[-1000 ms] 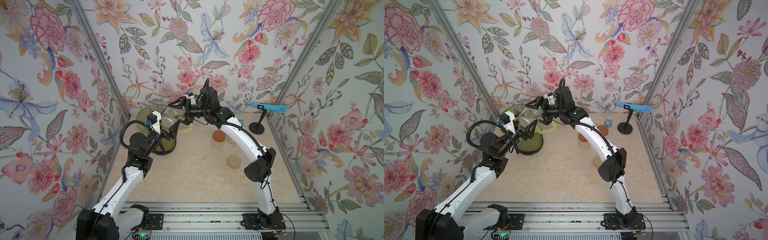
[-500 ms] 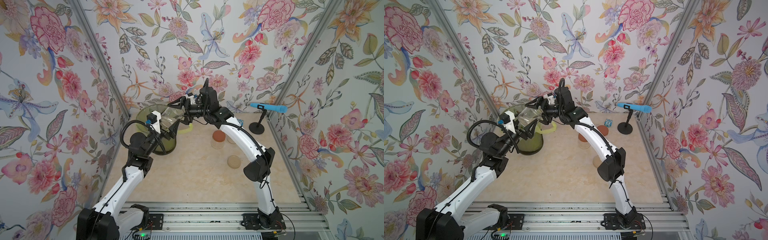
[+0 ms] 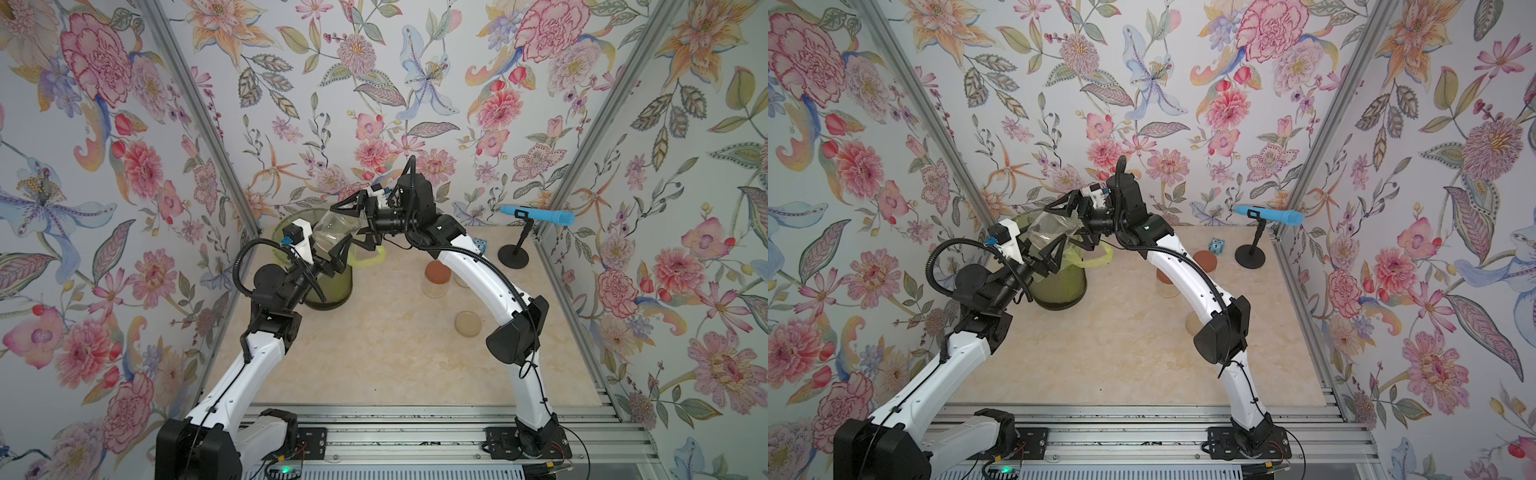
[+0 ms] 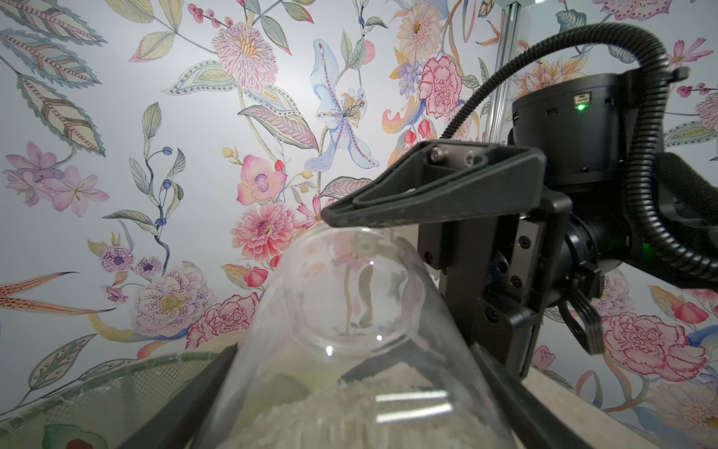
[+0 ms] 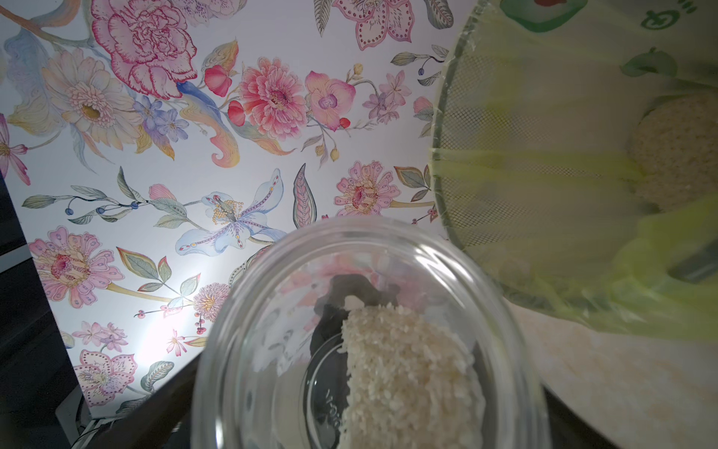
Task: Empty moldy rice from jars
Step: Pour the moldy rice from the jar into the trash bin.
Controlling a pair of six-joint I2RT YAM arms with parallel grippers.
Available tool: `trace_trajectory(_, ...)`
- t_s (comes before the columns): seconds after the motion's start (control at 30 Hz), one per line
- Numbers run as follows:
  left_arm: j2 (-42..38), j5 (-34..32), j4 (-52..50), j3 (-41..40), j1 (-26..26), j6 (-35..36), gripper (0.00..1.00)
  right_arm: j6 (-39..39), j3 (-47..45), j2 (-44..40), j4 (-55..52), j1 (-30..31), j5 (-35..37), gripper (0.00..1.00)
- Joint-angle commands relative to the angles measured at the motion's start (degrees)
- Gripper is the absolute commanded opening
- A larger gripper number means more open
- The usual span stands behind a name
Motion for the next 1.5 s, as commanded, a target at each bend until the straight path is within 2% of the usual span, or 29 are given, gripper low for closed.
trace_trajectory(0.0,-1.08,-0.17,2.57,2.25,2.07,-1.43,0.0,-0.1,2.28,0.82,3.04,0.29,-2.5,1.0)
trace_trajectory(0.37,-1.5,-0.23,-1.28,2.87,7.42,-1.34,0.0,-1.0,2.17,1.62,3.01,-0.71,-3.25,1.0)
trace_trajectory(0.57,-1.32,-2.37,-6.29,4.02,9.11,0.08,0.0,-2.4,0.94,1.78,3.03,-1.3,-3.34,1.0)
trace_trajectory(0.8,-0.2,-5.65,-13.86,7.53,9.32,2.78,0.0,-8.58,0.54,2.05,0.2,-2.2,-1.04,1.0)
trace_trajectory(1.03,1.48,-7.89,-21.34,12.17,9.27,4.1,0.0,-18.59,5.73,4.23,-9.2,-2.57,4.49,1.0)
trace_trajectory(1.2,3.26,-9.05,-27.76,16.34,9.21,5.55,0.0,-25.26,6.86,3.91,-16.14,-2.69,11.73,1.0)
trace_trajectory(1.47,7.17,-12.04,-40.17,24.57,9.22,7.34,0.0,-31.78,8.14,4.34,-22.03,-2.42,19.38,1.0)
